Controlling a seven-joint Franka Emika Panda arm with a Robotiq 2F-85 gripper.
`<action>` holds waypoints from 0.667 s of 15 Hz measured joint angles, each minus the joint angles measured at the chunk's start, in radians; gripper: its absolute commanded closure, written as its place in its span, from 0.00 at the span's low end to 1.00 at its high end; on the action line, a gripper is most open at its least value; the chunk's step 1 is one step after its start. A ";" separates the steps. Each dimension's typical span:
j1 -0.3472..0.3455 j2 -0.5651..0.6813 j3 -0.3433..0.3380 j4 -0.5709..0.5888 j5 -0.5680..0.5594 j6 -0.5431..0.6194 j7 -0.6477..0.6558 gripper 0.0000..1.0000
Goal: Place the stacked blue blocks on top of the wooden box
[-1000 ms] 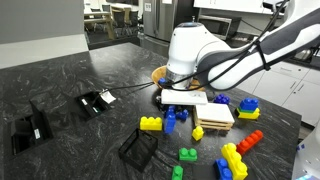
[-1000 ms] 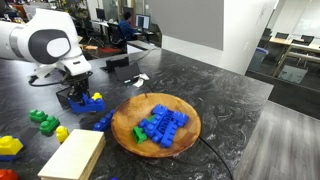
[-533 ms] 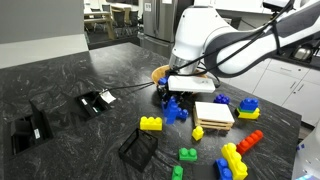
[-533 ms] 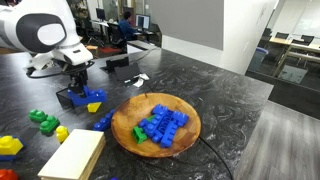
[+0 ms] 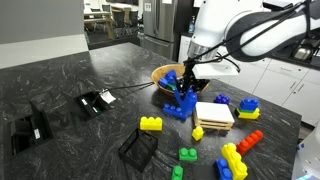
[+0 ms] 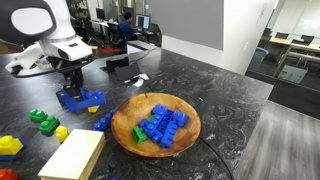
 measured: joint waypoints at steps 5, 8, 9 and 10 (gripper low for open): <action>-0.017 -0.166 0.000 -0.141 -0.001 -0.116 -0.040 0.89; -0.032 -0.257 -0.003 -0.230 -0.001 -0.125 -0.105 0.89; -0.040 -0.279 -0.006 -0.256 0.001 -0.126 -0.113 0.89; -0.048 -0.296 -0.009 -0.279 0.009 -0.125 -0.120 0.89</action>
